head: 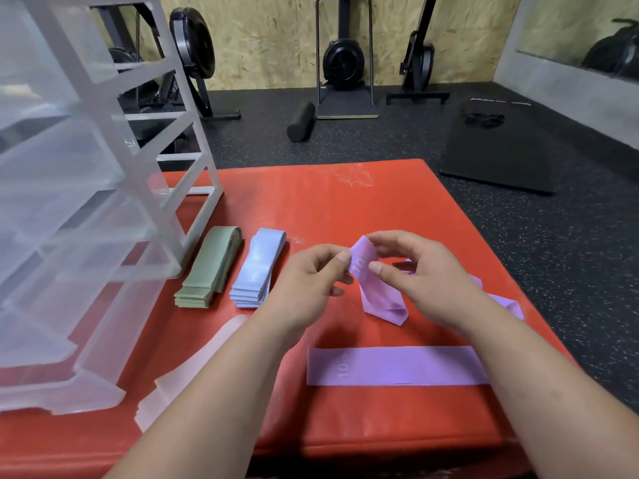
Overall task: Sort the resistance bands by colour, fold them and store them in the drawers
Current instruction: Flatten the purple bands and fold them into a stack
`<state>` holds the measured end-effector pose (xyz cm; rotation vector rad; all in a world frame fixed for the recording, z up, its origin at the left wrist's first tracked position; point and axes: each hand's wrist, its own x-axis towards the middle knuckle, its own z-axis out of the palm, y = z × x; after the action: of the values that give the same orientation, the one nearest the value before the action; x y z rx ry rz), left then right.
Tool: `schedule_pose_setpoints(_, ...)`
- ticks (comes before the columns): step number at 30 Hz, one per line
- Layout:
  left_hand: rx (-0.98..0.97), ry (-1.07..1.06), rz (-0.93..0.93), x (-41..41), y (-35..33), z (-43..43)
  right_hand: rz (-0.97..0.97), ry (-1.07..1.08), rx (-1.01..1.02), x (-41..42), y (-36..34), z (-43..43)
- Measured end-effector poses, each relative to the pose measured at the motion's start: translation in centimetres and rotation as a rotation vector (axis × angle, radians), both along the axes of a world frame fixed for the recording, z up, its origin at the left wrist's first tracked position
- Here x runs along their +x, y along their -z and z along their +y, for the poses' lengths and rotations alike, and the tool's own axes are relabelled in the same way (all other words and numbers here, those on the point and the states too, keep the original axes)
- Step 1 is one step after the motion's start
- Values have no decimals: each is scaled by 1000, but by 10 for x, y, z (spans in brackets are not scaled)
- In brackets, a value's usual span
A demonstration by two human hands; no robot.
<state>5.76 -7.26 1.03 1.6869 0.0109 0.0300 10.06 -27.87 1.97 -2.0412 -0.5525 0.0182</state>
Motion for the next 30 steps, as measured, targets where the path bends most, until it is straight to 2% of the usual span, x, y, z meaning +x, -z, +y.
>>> schedule_pose_setpoints(5,-23,4,12,-3,-1,5,62,8,75,3,3,7)
schedule_pose_setpoints(11,-63,-17,-21,-2,-1,11,25,16,111,0,-2,14)
schedule_pose_setpoints(21,-93,-72,-104,1,4,17,45,-41,32,2,-1,15)
schedule_pose_setpoints(24,-141,-138,-171,1,2,18,100,-74,-35,4,4,11)
schedule_pose_setpoints(28,-143,-190,-237,2,2,18,152,-102,-297,4,10,2)
schedule_pose_setpoints(30,-119,-194,-259,2,1,19,134,-93,-355,3,8,2)
